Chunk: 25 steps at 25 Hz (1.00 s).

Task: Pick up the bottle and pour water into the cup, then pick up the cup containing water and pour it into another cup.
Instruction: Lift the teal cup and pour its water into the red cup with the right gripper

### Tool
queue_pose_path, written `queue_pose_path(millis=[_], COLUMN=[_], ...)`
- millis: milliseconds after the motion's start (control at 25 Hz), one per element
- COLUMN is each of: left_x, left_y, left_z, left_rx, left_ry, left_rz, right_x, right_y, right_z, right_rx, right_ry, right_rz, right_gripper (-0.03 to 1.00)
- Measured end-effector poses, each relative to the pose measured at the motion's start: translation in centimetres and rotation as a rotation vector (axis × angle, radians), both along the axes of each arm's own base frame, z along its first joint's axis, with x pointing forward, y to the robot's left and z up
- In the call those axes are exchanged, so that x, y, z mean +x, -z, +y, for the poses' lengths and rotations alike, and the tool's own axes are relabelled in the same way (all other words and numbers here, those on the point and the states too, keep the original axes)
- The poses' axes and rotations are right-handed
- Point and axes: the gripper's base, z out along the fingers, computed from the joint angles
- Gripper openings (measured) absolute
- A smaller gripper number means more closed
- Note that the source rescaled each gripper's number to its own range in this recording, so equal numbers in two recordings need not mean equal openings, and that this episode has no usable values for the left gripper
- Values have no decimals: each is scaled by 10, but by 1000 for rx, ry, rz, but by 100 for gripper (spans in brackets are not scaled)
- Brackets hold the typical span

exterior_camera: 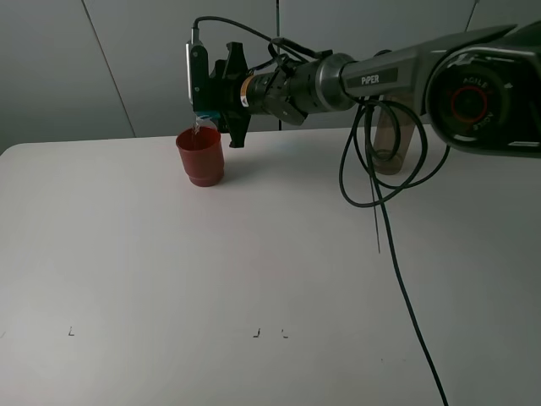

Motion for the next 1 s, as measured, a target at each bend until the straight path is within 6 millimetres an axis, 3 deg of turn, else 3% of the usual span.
queue_pose_path(millis=[1000], left_x=[0], left_y=[0], left_z=[0], left_rx=[0], left_ry=[0], left_rz=[0], right_x=[0], right_y=[-1], right_z=[0], right_rx=[-118], right_ry=[-66], right_rz=[-95], right_gripper=[4])
